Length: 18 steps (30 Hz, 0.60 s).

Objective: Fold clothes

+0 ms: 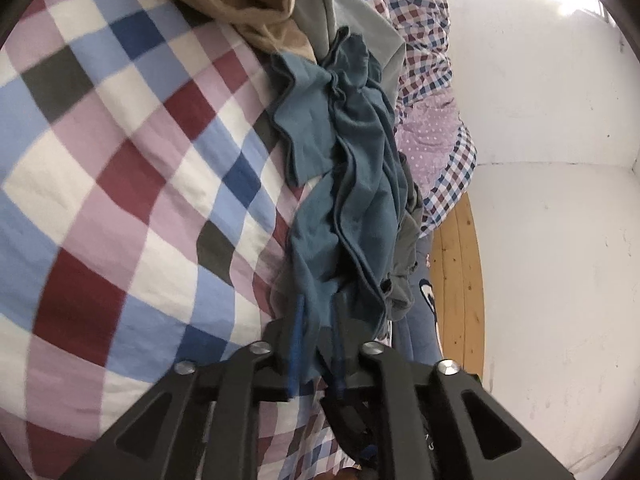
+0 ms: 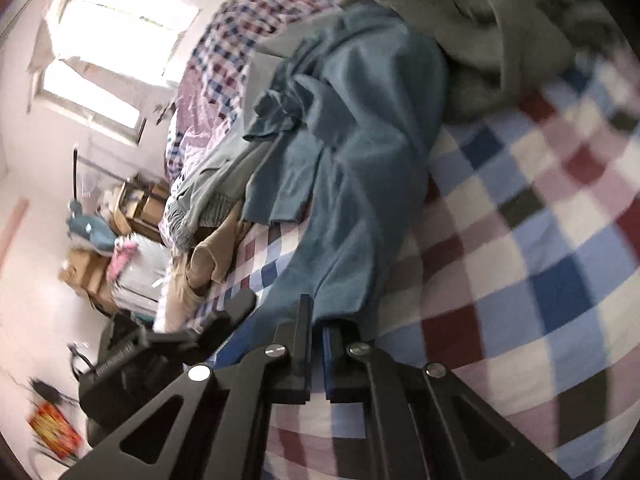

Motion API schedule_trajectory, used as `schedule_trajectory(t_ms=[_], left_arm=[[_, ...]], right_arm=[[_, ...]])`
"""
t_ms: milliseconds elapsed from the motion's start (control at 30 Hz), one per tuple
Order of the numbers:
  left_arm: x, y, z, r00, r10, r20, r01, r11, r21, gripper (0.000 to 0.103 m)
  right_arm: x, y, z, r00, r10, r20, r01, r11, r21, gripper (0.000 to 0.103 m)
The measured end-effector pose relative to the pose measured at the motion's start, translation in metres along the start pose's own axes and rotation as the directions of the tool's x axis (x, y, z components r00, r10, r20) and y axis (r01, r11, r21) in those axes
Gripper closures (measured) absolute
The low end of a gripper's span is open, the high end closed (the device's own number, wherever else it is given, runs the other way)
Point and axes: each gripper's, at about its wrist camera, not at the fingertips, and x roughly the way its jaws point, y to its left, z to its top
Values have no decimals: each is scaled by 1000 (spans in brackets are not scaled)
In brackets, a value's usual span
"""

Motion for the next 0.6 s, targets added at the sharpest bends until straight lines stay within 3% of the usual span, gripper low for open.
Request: schedule_trajectory(t_ms=[100, 167, 300, 433, 533, 600], left_arm=[[-4, -3, 1, 1000, -24, 14, 24, 1000, -2, 64], [-4, -6, 1, 1000, -26, 17, 26, 1000, 11, 57], [-4, -10, 1, 1000, -17, 20, 16, 1000, 25, 55], [-6, -11, 3, 999, -16, 30, 15, 1000, 24, 54], [-9, -14, 4, 999, -19, 40, 18, 999, 33, 54], [-12, -16, 5, 999, -25, 46, 24, 999, 41, 54]], right_arm=[[-19, 11, 7, 995, -86, 43, 92, 981, -170, 101], [-32, 24, 11, 985, -141, 97, 164, 942, -294, 102], [-64, 34, 24, 957, -217, 191, 280, 863, -420, 102], [-94, 30, 37, 933, -288, 218, 359, 803, -476, 102], [-123, 23, 44, 890, -368, 270, 456, 732, -505, 103], [-140, 16, 49, 842, -440, 311, 538, 665, -518, 103]])
